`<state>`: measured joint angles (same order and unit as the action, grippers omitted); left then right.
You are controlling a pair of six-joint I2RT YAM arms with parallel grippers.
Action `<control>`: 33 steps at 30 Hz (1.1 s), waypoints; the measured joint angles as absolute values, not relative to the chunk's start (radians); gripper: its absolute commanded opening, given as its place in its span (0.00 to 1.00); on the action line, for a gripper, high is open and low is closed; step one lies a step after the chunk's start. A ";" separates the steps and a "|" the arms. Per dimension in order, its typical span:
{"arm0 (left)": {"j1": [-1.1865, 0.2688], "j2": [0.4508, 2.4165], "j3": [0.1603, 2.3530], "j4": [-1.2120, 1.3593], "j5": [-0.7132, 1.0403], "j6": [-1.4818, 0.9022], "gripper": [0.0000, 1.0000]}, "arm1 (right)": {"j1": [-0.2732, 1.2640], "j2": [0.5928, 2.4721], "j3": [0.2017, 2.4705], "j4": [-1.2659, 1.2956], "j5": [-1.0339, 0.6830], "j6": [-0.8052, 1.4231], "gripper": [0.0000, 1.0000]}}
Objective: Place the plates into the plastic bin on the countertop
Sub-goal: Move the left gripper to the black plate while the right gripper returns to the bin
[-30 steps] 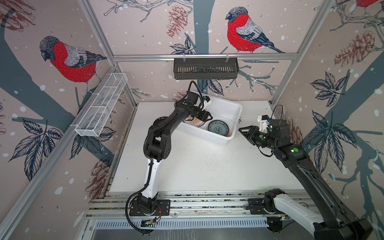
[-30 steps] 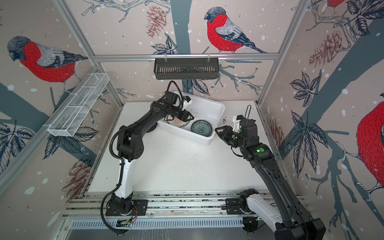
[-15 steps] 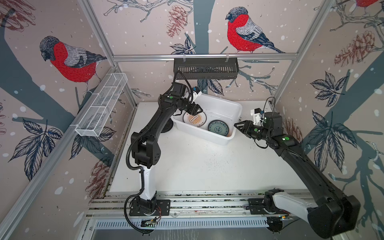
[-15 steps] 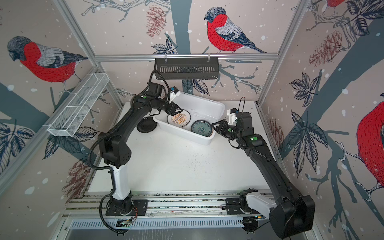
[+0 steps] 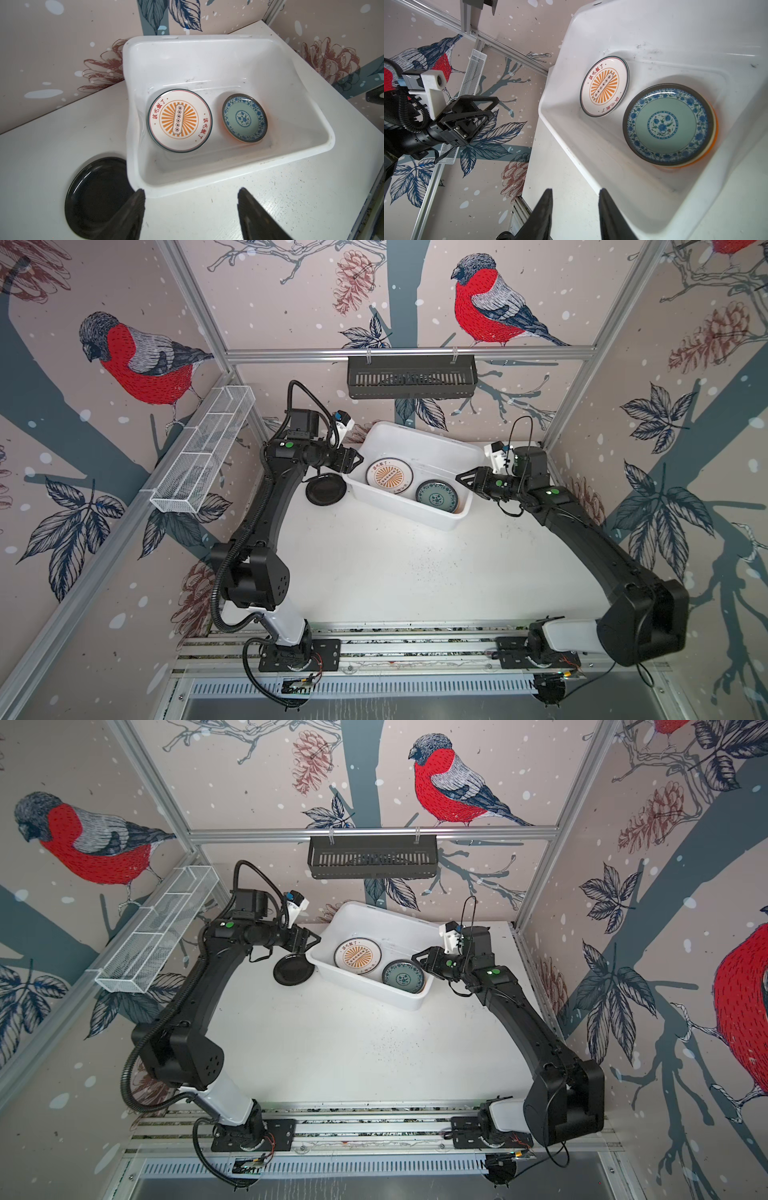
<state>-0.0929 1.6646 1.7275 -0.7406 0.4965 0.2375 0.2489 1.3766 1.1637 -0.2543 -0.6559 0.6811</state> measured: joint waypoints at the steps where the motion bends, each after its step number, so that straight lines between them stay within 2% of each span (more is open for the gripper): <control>1: -0.081 1.652 1.715 -0.738 0.495 0.235 0.75 | 0.250 1.390 1.172 -0.251 -0.659 0.680 0.39; 9: 0.007 1.537 1.592 -0.692 0.431 0.184 0.74 | 0.279 1.555 1.284 -0.218 -0.703 0.677 0.36; 16: 0.064 1.535 1.473 -0.656 0.350 0.103 0.73 | 0.317 1.684 1.421 -0.233 -0.727 0.666 0.35; 26: 0.098 1.759 1.544 -0.640 0.284 0.059 0.72 | 0.347 1.666 1.414 -0.239 -0.727 0.657 0.35; 33: 0.171 1.909 1.615 -0.641 0.326 0.031 0.68 | 0.386 1.595 1.329 -0.197 -0.702 0.694 0.35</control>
